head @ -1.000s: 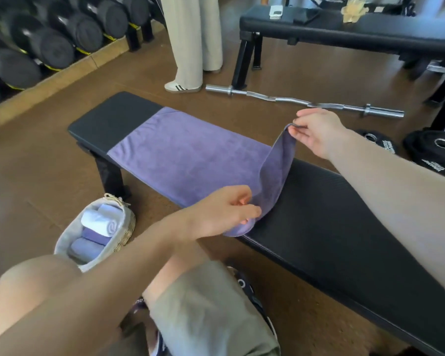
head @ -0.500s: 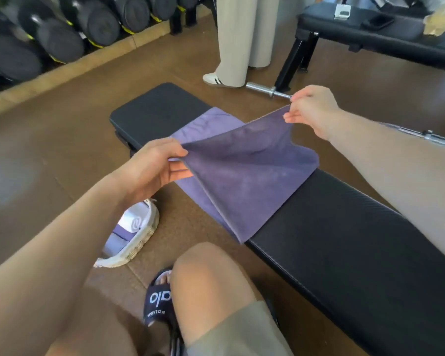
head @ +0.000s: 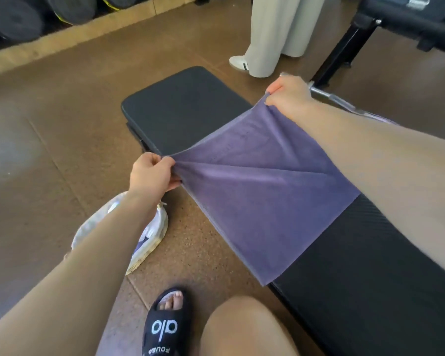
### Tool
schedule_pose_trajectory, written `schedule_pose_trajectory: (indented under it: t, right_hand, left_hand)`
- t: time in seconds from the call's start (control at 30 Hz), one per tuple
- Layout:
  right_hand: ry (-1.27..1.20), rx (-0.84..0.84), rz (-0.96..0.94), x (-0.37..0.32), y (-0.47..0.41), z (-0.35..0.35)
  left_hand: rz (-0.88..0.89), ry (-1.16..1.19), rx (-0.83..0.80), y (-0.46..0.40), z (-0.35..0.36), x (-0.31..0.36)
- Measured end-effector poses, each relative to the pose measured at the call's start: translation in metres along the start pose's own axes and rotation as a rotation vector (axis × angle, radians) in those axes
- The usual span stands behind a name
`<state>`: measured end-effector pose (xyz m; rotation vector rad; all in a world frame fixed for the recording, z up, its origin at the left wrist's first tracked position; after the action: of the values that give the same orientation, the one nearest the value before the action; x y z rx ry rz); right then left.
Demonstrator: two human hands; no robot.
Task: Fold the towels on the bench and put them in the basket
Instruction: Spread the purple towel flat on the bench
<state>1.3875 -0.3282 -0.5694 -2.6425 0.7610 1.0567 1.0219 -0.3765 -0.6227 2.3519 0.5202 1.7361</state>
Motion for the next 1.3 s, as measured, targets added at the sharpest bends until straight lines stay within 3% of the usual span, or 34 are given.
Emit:
schedule_pose_trajectory:
  t: [0.27, 0.47, 0.63, 0.93, 1.3]
  right_hand:
    - [0.086, 0.044, -0.011, 0.035, -0.010, 0.002]
    - [0.031, 0.203, -0.132, 0.012, -0.011, -0.009]
    - [0.185, 0.046, -0.030, 0.020, -0.005, 0.023]
    - [0.052, -0.322, 0.435, 0.068, 0.029, 0.025]
    - [0.245, -0.324, 0.309, 0.104, 0.079, -0.033]
  left_hand:
    - [-0.004, 0.092, -0.005, -0.006, -0.002, -0.006]
    - [0.079, 0.104, -0.009, -0.009, -0.005, 0.004]
    - [-0.004, -0.034, 0.035, -0.011, -0.004, -0.014]
    - [-0.173, -0.078, -0.216, 0.005, 0.020, -0.029]
    - [-0.209, -0.137, -0.465, 0.080, 0.047, -0.042]
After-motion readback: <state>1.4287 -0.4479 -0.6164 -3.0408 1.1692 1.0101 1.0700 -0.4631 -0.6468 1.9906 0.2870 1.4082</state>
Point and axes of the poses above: each hand's wrist, its own y-axis away from the middle knuckle, its own z-axis out of the palm, x = y × z, the point moved 9 cm from there along -y, towards the middle knuckle, and after that the axes turned 5 degrees about x, right-handed, at the moved point
